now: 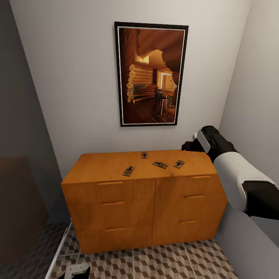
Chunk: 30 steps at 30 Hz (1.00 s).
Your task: Take the four mousetraps from the cabinet in the bathroom and place them on the bathroom floor. Make sure all four end up on the same floor surface, and ensure that at least two of them are either under or directly next to the same bathroom sink.
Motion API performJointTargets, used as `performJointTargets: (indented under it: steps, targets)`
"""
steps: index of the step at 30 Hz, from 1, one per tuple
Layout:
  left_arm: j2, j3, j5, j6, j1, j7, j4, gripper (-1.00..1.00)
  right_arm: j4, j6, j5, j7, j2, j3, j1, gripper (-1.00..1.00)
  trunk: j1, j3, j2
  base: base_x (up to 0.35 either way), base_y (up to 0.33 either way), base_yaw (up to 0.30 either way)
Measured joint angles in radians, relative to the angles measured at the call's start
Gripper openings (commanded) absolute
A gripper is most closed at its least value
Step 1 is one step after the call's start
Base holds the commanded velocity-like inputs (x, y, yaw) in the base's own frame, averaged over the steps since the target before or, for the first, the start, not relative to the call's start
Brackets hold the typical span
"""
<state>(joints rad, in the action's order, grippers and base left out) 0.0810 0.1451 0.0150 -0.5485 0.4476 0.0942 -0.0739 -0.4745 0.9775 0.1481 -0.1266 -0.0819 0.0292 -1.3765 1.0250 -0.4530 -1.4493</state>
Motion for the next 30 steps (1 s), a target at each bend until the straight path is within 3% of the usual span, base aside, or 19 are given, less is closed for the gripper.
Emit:
performJointTargets:
  steps: [30]
  targets:
    - [0.0,0.0,0.0,0.0,0.0,0.0,0.0,1.0,0.0,0.005,0.032,0.003,-0.006,0.004,0.0,1.0,0.0,0.0,0.0,0.0,0.0,0.0]
